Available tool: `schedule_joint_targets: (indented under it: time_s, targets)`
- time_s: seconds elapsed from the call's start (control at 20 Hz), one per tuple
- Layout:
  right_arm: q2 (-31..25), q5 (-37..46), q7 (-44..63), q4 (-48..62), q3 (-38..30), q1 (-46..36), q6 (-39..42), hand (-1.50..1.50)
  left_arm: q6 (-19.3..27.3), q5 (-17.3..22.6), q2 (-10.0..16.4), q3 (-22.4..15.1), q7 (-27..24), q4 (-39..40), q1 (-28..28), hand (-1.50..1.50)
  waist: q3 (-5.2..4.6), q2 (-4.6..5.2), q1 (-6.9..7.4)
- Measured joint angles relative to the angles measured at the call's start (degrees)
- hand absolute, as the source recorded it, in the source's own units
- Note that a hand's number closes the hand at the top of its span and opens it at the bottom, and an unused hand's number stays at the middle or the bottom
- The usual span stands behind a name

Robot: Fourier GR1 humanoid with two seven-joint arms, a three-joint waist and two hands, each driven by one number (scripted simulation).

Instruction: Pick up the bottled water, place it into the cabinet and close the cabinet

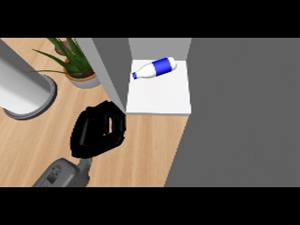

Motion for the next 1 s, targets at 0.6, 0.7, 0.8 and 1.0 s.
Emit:
schedule_joint_targets:
  time_s: [0.6, 0.7, 0.8, 1.0]
  targets:
    - [14.9, 7.6, 15.8, 6.3, 10.5, -16.6, -2.5, 1.50, -3.8, 2.0, 9.1, 5.6, 0.2, -15.6, 15.8, 1.50, -0.05, 0.19, -0.24]
    - [13.7, 8.5, 17.3, 6.4, 11.2, -19.0, -2.5, 1.50, -5.3, 3.0, 10.2, 7.1, -0.4, -16.2, 17.8, 1.50, -0.07, 0.21, -0.05]
    - [12.6, 10.1, 17.4, 6.6, 11.8, -21.4, -3.4, 1.50, -6.3, 3.4, 11.0, 8.2, -0.9, -16.5, 18.9, 1.50, -0.10, 0.20, 0.08]
    - [11.1, 10.6, 17.6, 7.5, 12.3, -26.6, -6.5, 1.50, -9.1, 4.7, 12.4, 10.2, -1.8, -16.4, 20.9, 1.50, -0.16, 0.35, 0.68]
